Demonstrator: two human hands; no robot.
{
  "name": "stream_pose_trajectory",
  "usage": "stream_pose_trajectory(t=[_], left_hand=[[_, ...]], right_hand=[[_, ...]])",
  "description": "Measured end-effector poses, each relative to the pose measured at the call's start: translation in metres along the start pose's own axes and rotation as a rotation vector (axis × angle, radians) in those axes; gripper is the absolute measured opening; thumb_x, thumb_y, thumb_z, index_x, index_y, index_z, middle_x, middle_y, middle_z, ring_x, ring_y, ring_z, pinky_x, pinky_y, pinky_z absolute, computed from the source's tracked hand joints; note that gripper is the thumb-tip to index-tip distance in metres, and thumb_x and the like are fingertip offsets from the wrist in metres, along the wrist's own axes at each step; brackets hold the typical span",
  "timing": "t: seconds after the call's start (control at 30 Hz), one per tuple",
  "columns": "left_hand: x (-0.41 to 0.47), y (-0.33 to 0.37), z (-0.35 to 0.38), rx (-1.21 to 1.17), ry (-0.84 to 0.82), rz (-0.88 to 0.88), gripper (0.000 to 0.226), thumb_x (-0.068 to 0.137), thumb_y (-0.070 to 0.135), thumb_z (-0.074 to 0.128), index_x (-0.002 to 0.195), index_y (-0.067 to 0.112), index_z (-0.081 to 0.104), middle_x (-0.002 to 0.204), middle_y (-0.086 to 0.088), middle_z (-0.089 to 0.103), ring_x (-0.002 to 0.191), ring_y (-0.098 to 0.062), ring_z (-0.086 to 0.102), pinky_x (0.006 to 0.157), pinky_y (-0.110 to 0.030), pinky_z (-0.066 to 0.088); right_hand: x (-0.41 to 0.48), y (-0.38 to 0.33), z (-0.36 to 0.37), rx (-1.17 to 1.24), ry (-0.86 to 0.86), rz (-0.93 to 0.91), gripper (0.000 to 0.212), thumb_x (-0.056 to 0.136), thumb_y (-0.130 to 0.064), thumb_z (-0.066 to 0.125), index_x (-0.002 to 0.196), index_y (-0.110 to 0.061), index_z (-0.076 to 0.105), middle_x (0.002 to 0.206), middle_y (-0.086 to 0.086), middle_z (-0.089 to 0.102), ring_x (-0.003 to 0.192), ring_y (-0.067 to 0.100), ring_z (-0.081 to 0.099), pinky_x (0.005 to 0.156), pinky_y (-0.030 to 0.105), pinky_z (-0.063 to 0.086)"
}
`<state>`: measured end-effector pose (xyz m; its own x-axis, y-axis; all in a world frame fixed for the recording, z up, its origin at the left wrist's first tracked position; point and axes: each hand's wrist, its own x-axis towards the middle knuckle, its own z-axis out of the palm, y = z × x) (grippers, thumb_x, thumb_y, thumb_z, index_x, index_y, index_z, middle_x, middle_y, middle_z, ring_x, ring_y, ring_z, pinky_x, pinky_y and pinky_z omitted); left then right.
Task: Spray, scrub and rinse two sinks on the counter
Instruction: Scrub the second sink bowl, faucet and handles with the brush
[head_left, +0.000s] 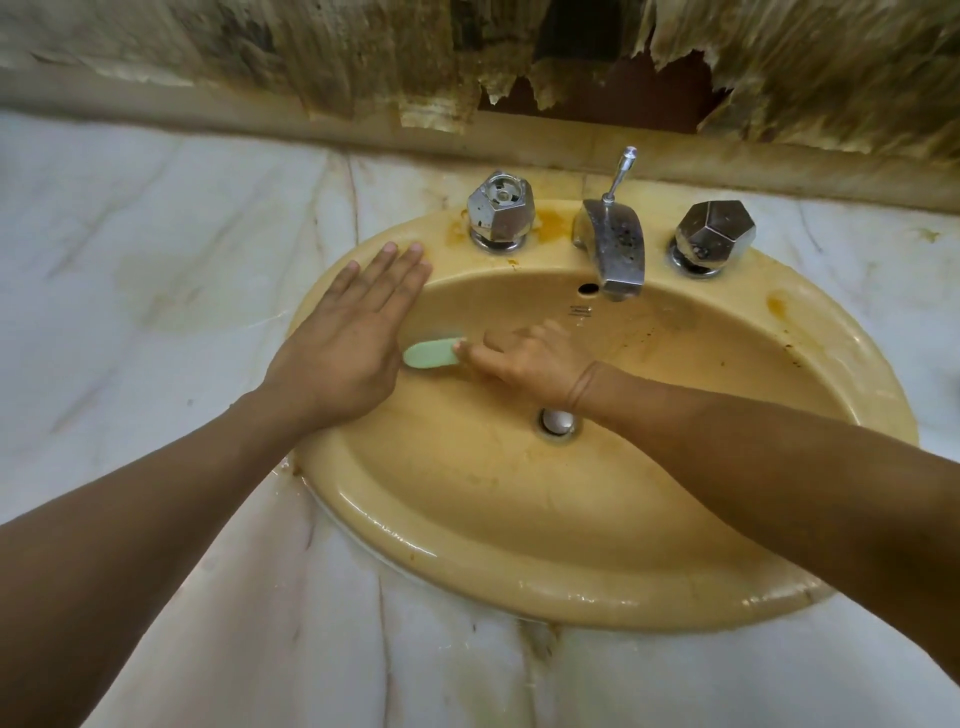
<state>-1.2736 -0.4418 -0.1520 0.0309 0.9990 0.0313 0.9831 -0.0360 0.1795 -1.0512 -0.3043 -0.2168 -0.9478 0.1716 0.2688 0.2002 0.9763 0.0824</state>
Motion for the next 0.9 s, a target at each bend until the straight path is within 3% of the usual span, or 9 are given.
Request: stream_pose_trajectory(t=[0.1, 0.2, 0.3, 0.4, 0.57, 0.7, 0.77, 0.83, 0.9], left_hand=[[0.0, 0.002, -0.002, 0.003, -0.016, -0.003, 0.094, 0.084, 0.008, 0.057, 0.165, 0.017, 0.009, 0.173, 0.003, 0.0, 0.159, -0.015, -0.007, 0.129, -0.042, 0.003], [0.0, 0.002, -0.004, 0.016, -0.04, -0.012, 0.1, 0.082, 0.012, 0.06, 0.165, 0.019, 0.005, 0.173, 0.004, -0.004, 0.158, -0.014, -0.01, 0.129, -0.041, 0.0], [0.001, 0.003, -0.005, 0.034, -0.06, -0.014, 0.104, 0.081, 0.02, 0.065, 0.165, 0.02, 0.004, 0.173, 0.005, -0.005, 0.158, -0.014, -0.011, 0.129, -0.04, -0.001], [0.002, 0.005, -0.007, 0.035, -0.059, -0.033, 0.102, 0.085, 0.028, 0.067, 0.165, 0.021, 0.004, 0.173, 0.006, -0.005, 0.158, -0.012, -0.012, 0.129, -0.038, -0.002], [-0.004, 0.014, -0.004, 0.063, -0.03, -0.077, 0.097, 0.089, 0.033, 0.064, 0.165, 0.02, 0.005, 0.173, 0.006, -0.004, 0.159, -0.013, -0.008, 0.129, -0.041, 0.004], [-0.007, 0.017, -0.003, 0.055, -0.031, -0.108, 0.1, 0.081, 0.043, 0.053, 0.165, 0.023, 0.003, 0.173, 0.008, -0.003, 0.159, -0.013, -0.006, 0.128, -0.036, 0.0], [-0.005, 0.016, -0.003, 0.06, -0.036, -0.11, 0.101, 0.079, 0.045, 0.052, 0.165, 0.024, 0.004, 0.173, 0.008, -0.002, 0.159, -0.014, -0.004, 0.128, -0.037, 0.001], [-0.005, 0.016, -0.002, 0.071, -0.038, -0.106, 0.102, 0.078, 0.046, 0.052, 0.165, 0.023, 0.004, 0.173, 0.007, -0.001, 0.159, -0.015, -0.003, 0.128, -0.04, 0.004], [-0.004, 0.016, -0.001, 0.076, -0.035, -0.103, 0.103, 0.077, 0.046, 0.052, 0.165, 0.023, 0.004, 0.173, 0.007, 0.0, 0.159, -0.015, -0.002, 0.128, -0.041, 0.005]], right_hand=[[-0.004, -0.005, 0.007, 0.156, -0.052, 0.014, 0.029, 0.095, -0.032, 0.061, 0.12, -0.019, 0.062, 0.078, 0.006, 0.064, 0.046, 0.03, 0.057, 0.041, 0.026, 0.031], [-0.019, 0.008, 0.003, 0.248, -0.068, 0.183, 0.037, 0.103, -0.043, 0.043, 0.115, -0.018, 0.068, 0.084, 0.004, 0.07, 0.06, 0.03, 0.065, 0.047, 0.032, 0.049], [-0.038, 0.006, -0.004, 0.287, -0.204, 0.226, 0.044, 0.102, -0.047, 0.035, 0.115, -0.019, 0.065, 0.085, 0.003, 0.069, 0.065, 0.028, 0.065, 0.054, 0.037, 0.053], [-0.05, -0.013, -0.019, 0.331, -0.408, 0.284, 0.034, 0.103, -0.044, 0.042, 0.124, -0.024, 0.059, 0.094, 0.001, 0.07, 0.078, 0.026, 0.065, 0.064, 0.038, 0.053], [-0.079, -0.01, -0.063, 0.467, -0.433, 0.773, 0.041, 0.098, -0.03, 0.051, 0.138, -0.028, 0.049, 0.112, 0.008, 0.066, 0.095, 0.031, 0.064, 0.074, 0.041, 0.054], [-0.12, 0.019, -0.119, -0.103, -0.504, 0.706, 0.047, 0.1, -0.017, 0.044, 0.146, -0.029, 0.045, 0.117, 0.003, 0.061, 0.084, 0.034, 0.068, 0.058, 0.035, 0.045], [-0.14, 0.03, -0.145, -0.186, -0.558, 0.671, 0.048, 0.1, -0.023, 0.035, 0.147, -0.026, 0.044, 0.122, 0.002, 0.06, 0.079, 0.032, 0.066, 0.056, 0.035, 0.041], [-0.151, 0.028, -0.165, -0.163, -0.731, 0.595, 0.054, 0.098, -0.032, 0.02, 0.146, -0.023, 0.042, 0.122, 0.005, 0.061, 0.081, 0.031, 0.063, 0.059, 0.036, 0.038], [-0.155, 0.024, -0.169, -0.186, -0.847, 0.458, 0.049, 0.102, -0.025, 0.026, 0.149, -0.022, 0.039, 0.122, 0.007, 0.061, 0.09, 0.032, 0.065, 0.061, 0.036, 0.041]])
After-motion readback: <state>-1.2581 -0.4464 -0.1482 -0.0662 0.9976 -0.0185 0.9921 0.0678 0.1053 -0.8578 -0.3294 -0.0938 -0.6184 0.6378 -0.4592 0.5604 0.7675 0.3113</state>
